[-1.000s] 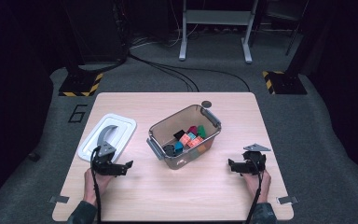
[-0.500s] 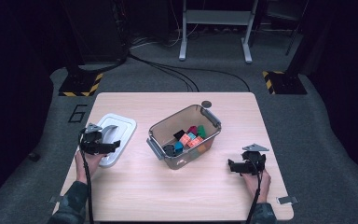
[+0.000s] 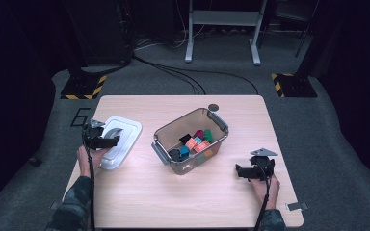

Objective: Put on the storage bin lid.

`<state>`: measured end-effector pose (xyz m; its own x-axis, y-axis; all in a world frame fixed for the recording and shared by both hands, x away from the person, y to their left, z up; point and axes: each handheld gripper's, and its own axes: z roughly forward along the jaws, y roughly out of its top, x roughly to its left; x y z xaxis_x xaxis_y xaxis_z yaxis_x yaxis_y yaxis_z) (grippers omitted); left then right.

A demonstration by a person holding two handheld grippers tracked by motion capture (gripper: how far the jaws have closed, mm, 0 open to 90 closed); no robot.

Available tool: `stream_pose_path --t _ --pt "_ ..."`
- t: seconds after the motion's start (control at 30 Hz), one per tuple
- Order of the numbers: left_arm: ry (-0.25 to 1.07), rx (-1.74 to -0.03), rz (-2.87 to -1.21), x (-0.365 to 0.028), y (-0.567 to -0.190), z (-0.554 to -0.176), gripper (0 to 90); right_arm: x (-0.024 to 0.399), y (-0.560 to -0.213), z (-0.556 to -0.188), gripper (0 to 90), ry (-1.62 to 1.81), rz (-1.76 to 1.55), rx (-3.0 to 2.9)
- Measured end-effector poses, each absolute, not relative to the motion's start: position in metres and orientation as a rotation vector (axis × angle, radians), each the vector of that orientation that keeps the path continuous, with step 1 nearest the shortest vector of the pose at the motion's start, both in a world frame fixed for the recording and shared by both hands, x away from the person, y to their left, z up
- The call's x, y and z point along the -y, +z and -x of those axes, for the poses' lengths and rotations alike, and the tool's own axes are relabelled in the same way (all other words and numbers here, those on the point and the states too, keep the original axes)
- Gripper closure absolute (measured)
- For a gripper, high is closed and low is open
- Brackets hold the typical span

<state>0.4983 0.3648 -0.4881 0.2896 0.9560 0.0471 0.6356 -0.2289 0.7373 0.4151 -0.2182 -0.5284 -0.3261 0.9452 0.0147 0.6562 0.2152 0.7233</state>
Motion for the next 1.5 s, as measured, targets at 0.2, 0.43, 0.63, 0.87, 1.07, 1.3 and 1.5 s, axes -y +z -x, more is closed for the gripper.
stream_pose_path --t 0.2,0.43,0.63,0.87,1.07,1.3,1.5 --pt "0.614 -1.462 -1.951 -0.369 -0.504 -0.505 49.0 0.218 -0.528 -0.415 2.0 0.895 -1.477 -2.065" --pt "0.584 -1.450 -1.927 -0.375 -0.496 -0.500 66.8 0.218 -0.528 -0.415 2.2 0.893 -1.479 -2.063" --pt "0.603 -1.381 -1.884 -0.375 -0.468 -0.488 67.0 0.218 -0.528 -0.415 2.2 0.894 -1.479 -2.062" --pt "0.594 -1.298 -1.866 -0.370 -0.421 -0.481 67.0 0.218 -0.528 -0.415 2.2 0.895 -1.479 -2.062" --pt "0.610 -1.228 -1.878 -0.354 -0.386 -0.479 67.0 0.218 -0.528 -0.415 2.2 0.896 -1.479 -2.062" --pt "0.610 -1.150 -1.897 -0.329 -0.354 -0.479 67.0 0.218 -0.528 -0.415 2.3 0.896 -1.478 -2.063" --pt "0.598 -1.081 -1.926 -0.299 -0.337 -0.481 66.9 0.218 -0.528 -0.415 2.3 0.896 -1.478 -2.062"
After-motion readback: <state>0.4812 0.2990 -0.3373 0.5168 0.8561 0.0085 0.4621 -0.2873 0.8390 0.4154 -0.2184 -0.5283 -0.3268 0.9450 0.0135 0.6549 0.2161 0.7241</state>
